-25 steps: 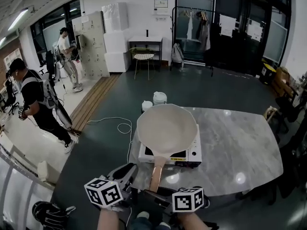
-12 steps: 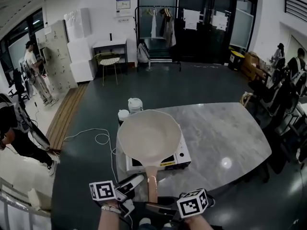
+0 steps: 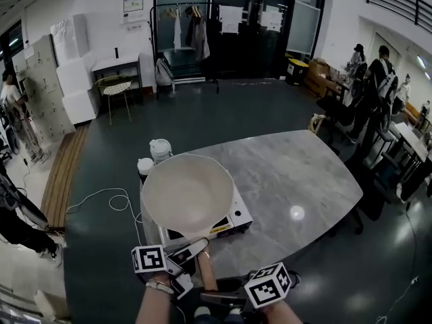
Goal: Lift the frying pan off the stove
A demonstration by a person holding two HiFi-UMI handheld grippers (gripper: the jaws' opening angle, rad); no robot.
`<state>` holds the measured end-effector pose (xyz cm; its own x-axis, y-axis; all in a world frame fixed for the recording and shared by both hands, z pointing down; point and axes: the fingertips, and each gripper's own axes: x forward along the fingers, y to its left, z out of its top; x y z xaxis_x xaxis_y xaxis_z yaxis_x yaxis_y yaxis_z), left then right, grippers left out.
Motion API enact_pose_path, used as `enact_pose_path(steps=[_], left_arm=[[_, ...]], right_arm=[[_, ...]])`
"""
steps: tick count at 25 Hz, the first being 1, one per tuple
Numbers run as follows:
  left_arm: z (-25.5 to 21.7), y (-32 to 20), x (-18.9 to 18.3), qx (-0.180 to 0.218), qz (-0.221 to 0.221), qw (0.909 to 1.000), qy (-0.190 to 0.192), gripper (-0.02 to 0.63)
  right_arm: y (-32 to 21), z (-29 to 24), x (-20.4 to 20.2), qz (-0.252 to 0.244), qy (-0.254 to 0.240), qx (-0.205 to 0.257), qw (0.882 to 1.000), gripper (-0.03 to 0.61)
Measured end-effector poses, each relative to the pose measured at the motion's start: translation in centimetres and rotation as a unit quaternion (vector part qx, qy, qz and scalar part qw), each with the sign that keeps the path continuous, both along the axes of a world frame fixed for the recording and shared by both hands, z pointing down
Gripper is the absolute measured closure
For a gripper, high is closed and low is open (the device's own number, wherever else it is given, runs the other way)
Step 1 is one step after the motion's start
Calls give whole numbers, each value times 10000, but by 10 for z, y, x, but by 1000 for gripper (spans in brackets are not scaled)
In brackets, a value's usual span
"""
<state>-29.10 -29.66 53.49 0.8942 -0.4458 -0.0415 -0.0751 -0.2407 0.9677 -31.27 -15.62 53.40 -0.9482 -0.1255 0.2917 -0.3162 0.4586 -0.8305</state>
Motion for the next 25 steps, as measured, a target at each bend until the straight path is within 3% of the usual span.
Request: enact_pose_path(steps=[3,4,7,12,20,25], left_arm=[[6,-6,13,115,130,9998,-140,288],[9,-8,15,175,142,9995,-205,327],[8,-13,18,203,211,9995,-127,337],[10,-11,6,152,-152,9995,-245,350],[8,-9,2,100,-416,9982,-410,351],[-11,-7,6,179,-556,9980,-243,351]], right_arm=[[1,6,7,92,88,97,9999,365],[1,8,10,110,120,134,9998,364],[-1,7,10,117,175,213,9996,362],[3,1,5,66,307,275,9991,359],[6,-6,6,-10,61,313,9995,356],[9,-21,12,-171,17,443,9989,351]])
